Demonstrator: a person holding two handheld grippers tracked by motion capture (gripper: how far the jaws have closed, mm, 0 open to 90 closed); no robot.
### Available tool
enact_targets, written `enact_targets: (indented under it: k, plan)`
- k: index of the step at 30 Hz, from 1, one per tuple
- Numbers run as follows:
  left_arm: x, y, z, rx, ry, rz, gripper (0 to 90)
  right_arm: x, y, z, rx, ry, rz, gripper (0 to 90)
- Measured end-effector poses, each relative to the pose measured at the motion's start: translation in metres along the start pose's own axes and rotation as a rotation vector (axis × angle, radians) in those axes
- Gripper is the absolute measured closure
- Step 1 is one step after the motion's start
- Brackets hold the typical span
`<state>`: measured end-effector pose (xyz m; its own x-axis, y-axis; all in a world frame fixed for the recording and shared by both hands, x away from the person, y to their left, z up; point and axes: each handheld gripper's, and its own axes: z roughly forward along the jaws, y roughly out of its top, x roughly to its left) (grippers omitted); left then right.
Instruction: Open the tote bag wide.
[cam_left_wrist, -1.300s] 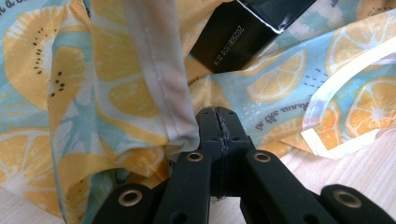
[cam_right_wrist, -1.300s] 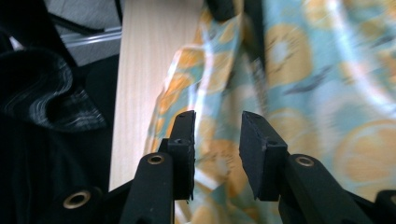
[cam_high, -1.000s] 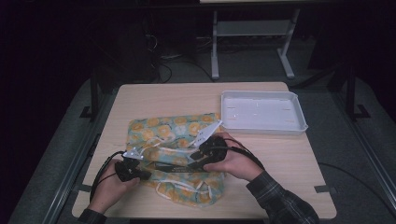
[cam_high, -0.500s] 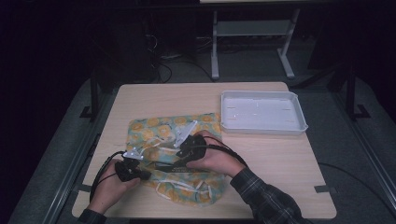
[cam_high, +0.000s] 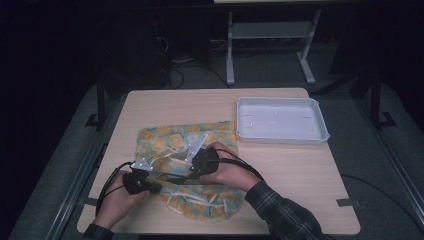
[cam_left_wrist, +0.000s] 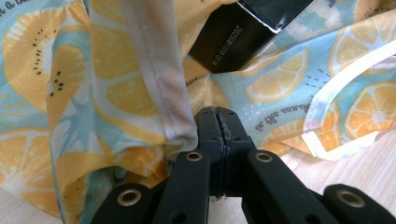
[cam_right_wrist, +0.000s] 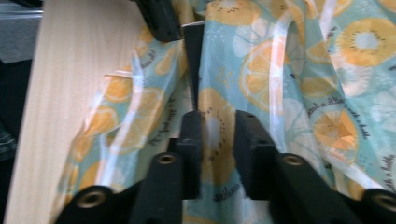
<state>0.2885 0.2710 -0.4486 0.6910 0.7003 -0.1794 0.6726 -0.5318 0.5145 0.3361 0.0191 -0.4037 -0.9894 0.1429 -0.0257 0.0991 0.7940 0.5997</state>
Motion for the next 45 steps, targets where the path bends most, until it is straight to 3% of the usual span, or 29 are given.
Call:
enact_targets:
  k: [7,14,30,40,45]
  plan:
    - [0.001,0.0,0.0,-0.002,-0.002,0.002,89.1,0.0,0.0,-0.001,-0.002,0.03,0.013,88.4]
    - [0.001,0.0,0.0,0.003,-0.006,0.008,89.1,-0.003,0.001,-0.007,-0.028,0.029,0.03,90.0]
    - [0.002,0.0,0.0,-0.001,-0.01,0.003,89.1,-0.035,-0.021,-0.037,-0.08,-0.066,0.128,90.0]
    - [0.003,-0.001,-0.001,0.002,-0.012,0.003,89.4,-0.059,-0.043,-0.039,-0.057,-0.145,0.197,90.0]
    - [0.002,-0.001,-0.001,0.001,-0.014,-0.001,89.4,-0.067,-0.051,-0.037,-0.044,-0.16,0.23,90.0]
